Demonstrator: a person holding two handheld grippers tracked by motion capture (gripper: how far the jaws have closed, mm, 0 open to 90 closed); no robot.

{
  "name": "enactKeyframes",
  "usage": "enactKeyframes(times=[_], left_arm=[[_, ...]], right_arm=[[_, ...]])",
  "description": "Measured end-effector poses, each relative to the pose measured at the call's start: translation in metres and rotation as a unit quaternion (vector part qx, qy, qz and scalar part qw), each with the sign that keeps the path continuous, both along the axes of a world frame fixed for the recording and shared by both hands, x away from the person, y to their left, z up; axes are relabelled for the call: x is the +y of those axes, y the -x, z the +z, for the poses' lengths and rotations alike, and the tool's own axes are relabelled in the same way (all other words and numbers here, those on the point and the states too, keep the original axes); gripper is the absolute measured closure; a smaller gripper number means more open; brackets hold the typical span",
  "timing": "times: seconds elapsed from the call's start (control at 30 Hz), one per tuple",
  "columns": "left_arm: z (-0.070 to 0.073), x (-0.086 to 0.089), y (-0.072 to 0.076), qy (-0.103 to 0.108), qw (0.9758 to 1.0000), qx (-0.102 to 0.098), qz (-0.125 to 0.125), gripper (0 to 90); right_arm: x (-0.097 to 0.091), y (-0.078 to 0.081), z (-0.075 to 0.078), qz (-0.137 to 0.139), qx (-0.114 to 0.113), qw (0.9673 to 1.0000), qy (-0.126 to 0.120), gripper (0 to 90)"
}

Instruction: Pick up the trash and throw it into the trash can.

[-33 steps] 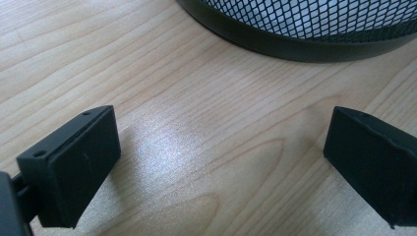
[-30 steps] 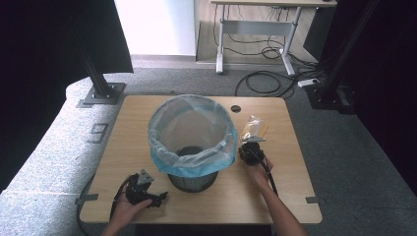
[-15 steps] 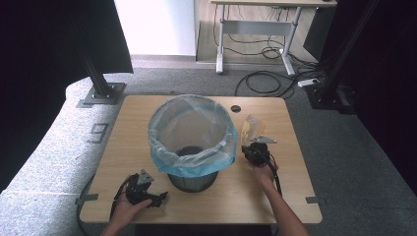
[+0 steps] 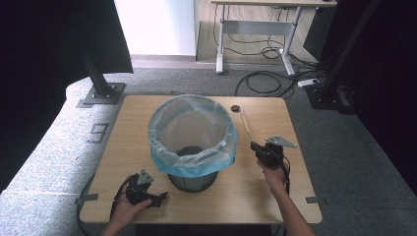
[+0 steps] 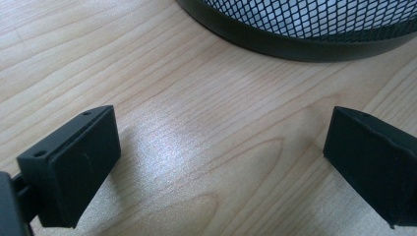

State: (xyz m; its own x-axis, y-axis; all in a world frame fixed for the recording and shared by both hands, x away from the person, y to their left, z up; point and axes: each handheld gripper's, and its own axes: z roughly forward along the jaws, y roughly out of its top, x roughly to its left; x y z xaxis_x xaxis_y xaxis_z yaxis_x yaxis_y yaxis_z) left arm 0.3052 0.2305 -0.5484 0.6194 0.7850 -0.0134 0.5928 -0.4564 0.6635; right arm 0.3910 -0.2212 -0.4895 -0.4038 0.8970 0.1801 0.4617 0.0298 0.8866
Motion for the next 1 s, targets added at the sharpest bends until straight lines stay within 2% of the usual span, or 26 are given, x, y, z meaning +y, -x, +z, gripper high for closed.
enactKeyframes(times=[0.07, 0.33, 0.57, 1.0], left_arm=[[0.0, 0.0, 0.0, 0.0, 1.0, 0.0, 0.0, 0.5], [0.0, 0.0, 0.001, 0.0, 1.0, 0.0, -0.001, 0.5], [0.0, 0.0, 0.001, -0.001, 1.0, 0.0, -0.002, 0.4], [0.0, 0.0, 0.001, 0.0, 1.0, 0.0, -0.001, 0.4]], right_arm=[[-0.005, 0.003, 0.009, -0.002, -0.016, 0.9998, -0.007, 89.8], [-0.015, 0.01, 0.024, -0.01, -0.041, 0.9987, -0.029, 89.8], [-0.016, 0.017, 0.04, -0.003, -0.063, 0.9968, -0.05, 89.8], [-0.022, 0.024, 0.057, 0.005, -0.081, 0.9947, -0.064, 89.8]])
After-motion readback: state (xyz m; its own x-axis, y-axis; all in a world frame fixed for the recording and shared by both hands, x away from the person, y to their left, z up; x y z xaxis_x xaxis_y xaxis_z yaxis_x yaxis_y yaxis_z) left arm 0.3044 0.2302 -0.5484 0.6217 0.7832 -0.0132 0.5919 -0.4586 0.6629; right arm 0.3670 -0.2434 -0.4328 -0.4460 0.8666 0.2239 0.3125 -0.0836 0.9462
